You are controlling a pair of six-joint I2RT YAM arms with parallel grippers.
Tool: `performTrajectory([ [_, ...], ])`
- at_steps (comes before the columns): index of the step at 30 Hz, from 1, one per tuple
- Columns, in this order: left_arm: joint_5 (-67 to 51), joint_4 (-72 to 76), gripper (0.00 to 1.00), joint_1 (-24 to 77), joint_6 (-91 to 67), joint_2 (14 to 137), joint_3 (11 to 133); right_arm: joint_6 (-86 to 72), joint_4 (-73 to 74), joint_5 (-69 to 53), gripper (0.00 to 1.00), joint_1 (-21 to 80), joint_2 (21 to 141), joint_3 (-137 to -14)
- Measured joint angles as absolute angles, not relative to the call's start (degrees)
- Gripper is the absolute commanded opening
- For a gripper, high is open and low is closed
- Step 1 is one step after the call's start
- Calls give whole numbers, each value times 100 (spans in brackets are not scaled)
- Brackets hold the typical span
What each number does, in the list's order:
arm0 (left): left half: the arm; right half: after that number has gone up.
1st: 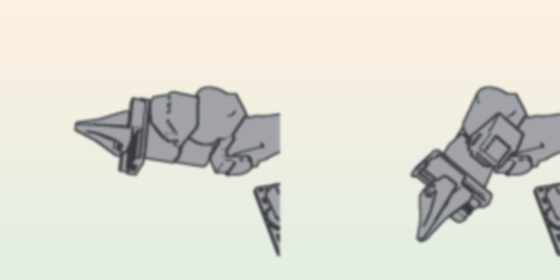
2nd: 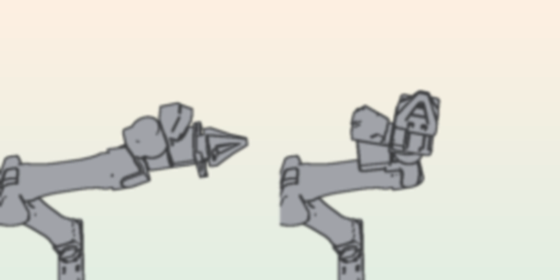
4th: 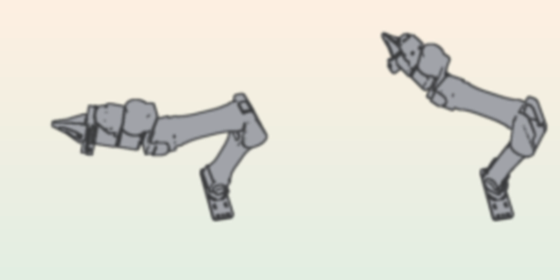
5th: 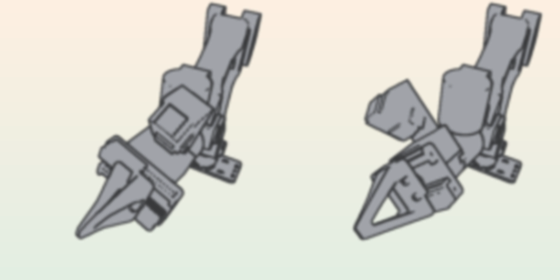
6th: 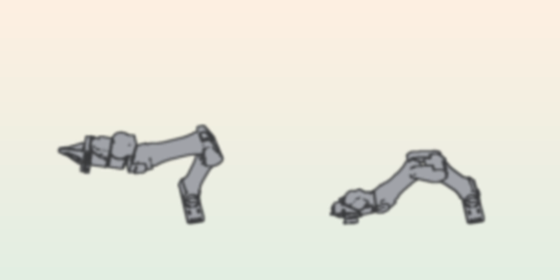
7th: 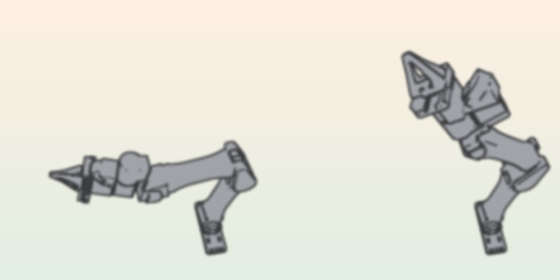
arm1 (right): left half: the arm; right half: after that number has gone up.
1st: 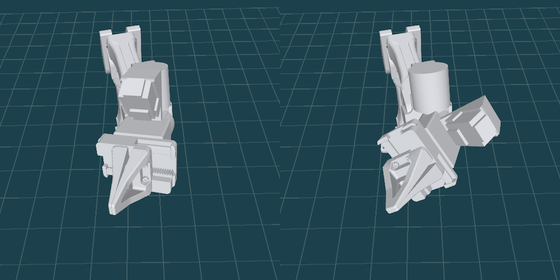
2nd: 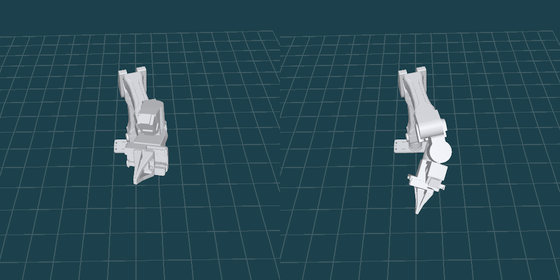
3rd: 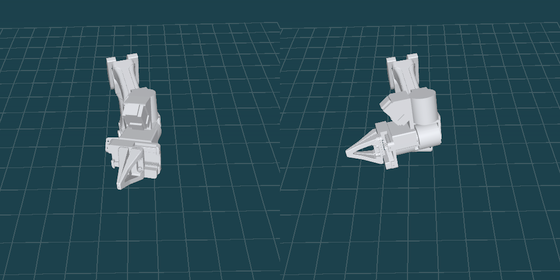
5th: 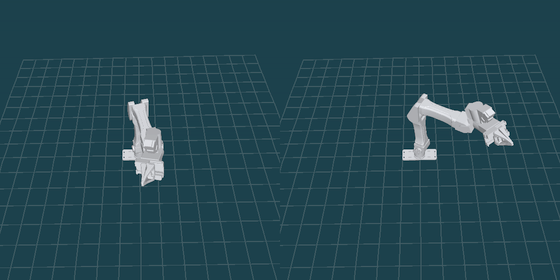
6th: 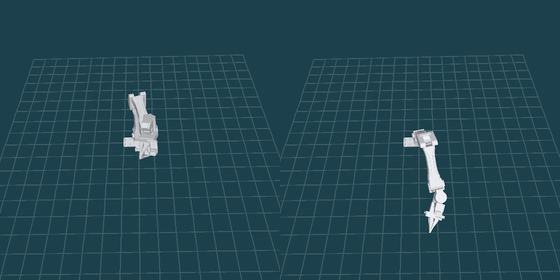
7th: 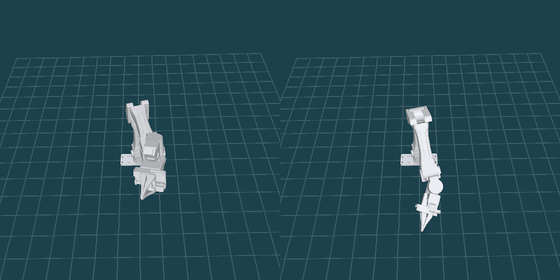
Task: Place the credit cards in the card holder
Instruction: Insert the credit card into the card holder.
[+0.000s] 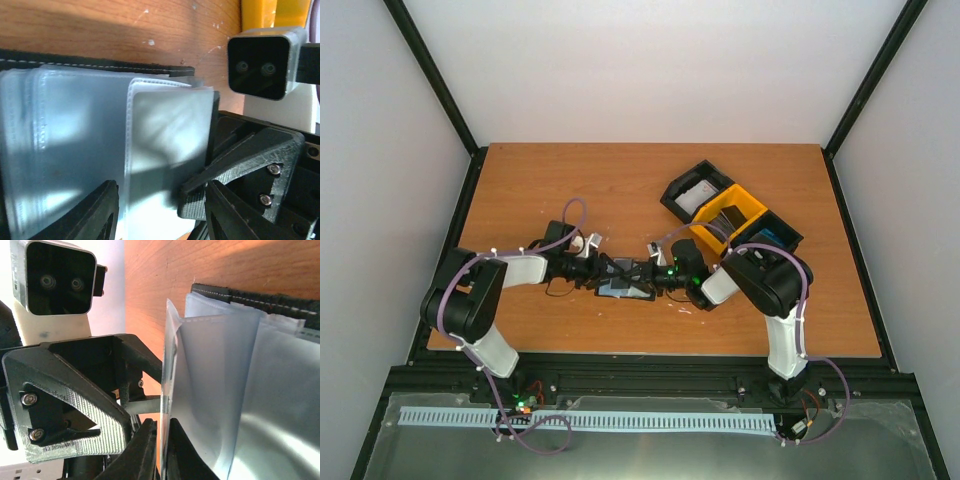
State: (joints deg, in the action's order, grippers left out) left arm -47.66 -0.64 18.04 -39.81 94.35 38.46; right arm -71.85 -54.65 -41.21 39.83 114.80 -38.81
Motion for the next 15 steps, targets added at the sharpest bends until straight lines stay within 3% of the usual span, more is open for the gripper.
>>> performTrajectory([
  [8, -5105, 316, 44, 1754, -4001, 9435, 3704, -7196, -5485, -4204, 31, 3977, 11555, -3881],
  [15, -5290, 515, 39, 1723, -3999, 9596, 3686, -6989, -4991, -4200, 43, 3977, 11500, -3935],
])
